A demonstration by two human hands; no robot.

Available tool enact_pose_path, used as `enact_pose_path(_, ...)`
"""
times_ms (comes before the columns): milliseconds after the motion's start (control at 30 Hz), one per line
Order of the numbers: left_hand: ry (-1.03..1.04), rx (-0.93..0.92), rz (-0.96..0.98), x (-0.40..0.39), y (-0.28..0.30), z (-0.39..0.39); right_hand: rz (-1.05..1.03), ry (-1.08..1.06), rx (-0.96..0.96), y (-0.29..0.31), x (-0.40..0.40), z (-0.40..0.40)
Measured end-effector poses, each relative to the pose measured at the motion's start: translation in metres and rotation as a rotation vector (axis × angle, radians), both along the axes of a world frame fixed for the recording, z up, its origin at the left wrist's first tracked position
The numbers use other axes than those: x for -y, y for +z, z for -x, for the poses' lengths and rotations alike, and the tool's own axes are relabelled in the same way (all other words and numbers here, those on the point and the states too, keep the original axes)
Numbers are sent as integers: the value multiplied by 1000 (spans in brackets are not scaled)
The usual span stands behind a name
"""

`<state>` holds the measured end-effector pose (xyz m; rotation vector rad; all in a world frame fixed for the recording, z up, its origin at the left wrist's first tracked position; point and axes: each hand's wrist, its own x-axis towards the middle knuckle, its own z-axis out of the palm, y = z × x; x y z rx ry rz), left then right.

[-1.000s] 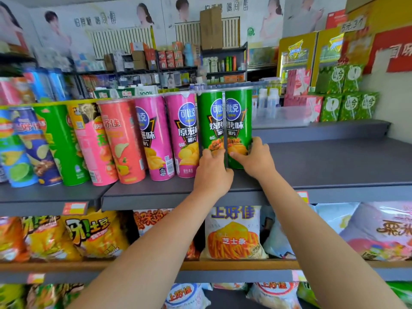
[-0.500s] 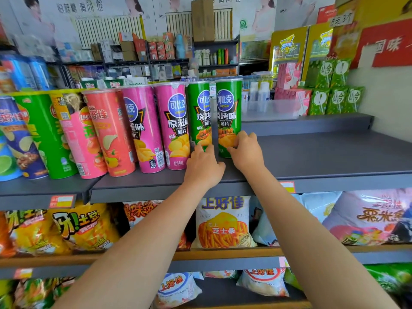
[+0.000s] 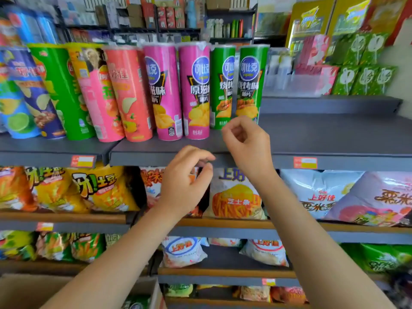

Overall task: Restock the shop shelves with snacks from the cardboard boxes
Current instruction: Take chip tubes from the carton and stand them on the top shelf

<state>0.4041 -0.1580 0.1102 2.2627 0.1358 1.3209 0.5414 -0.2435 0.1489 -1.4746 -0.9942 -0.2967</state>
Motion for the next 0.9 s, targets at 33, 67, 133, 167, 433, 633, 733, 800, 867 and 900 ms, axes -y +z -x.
enact_pose_path(33, 29, -60, 46, -9, -21, 23, -8, 81, -37, -14, -2, 24)
enact_pose_path(67, 68, -139, 121, -20, -47, 46, 3, 155, -74, -32, -7, 47)
enact_pose_path(133, 178, -336, 293, -45, -105, 91, 103, 286, -127, -79, -21, 91)
enact_pose_path(167, 245, -447, 359, -58, -137, 116, 214, 345, -147, -110, -30, 113)
enact_pose_path(433, 669, -847, 703, -102, -328, 318, 1201, 569, -423, -358, -78, 256)
enact_pose_path(633, 735, -1015, 762, -129, -405, 391, 1470, 416, -577, -432, -131, 305)
enact_pose_path(733, 703, -1046, 895, -135, -429, 400, 1625, 314, -453, -473, -158, 307)
enact_pose_path(800, 714, -1099, 880, -137, -435, 401, 1679, 211, -388, -500, -169, 304)
enact_pose_path(867, 721, -1110, 850, -141, -437, 401, 1731, 164, -350, -530, -174, 307)
enact_pose_path(900, 723, -1111, 841, -142, -437, 402, 1763, 143, -300, -542, -174, 310)
